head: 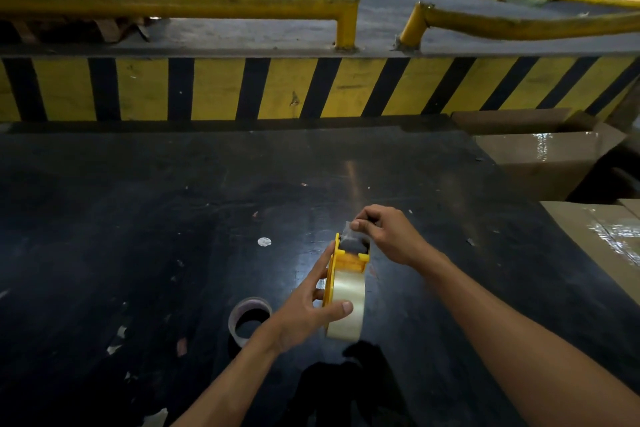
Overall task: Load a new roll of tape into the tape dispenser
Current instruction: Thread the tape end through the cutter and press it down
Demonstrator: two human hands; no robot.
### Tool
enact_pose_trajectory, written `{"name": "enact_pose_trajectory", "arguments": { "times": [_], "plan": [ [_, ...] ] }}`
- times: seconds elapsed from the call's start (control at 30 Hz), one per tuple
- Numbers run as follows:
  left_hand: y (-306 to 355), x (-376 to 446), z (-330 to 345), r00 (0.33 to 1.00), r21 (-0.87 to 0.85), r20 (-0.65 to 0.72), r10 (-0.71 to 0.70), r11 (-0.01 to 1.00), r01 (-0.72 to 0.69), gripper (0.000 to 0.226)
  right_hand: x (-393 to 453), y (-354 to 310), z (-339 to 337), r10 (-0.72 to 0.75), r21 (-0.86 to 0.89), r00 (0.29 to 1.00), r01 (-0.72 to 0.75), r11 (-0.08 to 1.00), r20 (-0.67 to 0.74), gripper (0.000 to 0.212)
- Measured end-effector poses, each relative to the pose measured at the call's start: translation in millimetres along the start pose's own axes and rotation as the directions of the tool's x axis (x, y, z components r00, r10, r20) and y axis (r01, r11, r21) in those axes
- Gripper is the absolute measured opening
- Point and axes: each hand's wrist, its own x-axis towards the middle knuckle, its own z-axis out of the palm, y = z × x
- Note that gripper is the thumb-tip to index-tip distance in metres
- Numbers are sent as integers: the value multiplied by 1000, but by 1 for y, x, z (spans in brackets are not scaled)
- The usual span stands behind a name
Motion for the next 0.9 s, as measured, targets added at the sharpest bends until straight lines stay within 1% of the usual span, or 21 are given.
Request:
{"name": "enact_pose_trajectory", "arguments": {
  "times": [0.07, 0.27, 0.43, 0.53, 0.67, 0.8, 0.87, 0.9],
  "plan": [
    [3, 1, -1, 1000, 7, 17, 3, 1000, -3, 101, -1, -1, -3, 14, 29, 1000, -14, 999, 16, 15],
    [5, 0, 0, 998, 46, 56, -8, 999, 6, 102, -3, 0, -7, 75, 57, 997, -77, 995, 36, 17],
    [4, -1, 1, 999, 77, 40, 11, 997, -14, 102, -6, 3, -10, 163, 215, 977, -190, 958, 137, 20],
    [2, -1, 5, 999, 97, 20, 27, 995, -29, 102, -7, 5, -14, 217, 260, 957, -263, 929, 193, 19],
    [0, -3, 7, 999, 119, 20, 28, 992, -30, 102, -6, 17, -16, 307, 302, 901, -398, 866, 306, 18],
    [-3, -9, 11, 999, 135, 35, 25, 990, -30, 101, -8, 24, -21, 401, 264, 794, -551, 791, 457, 18],
    [-5, -12, 14, 999, 132, 41, 30, 991, -35, 101, -12, 25, -21, 444, 261, 750, -612, 746, 490, 14],
    [-6, -13, 15, 998, 124, 40, 38, 991, -43, 101, -14, 27, -18, 463, 297, 739, -640, 709, 489, 13]
  ]
}}
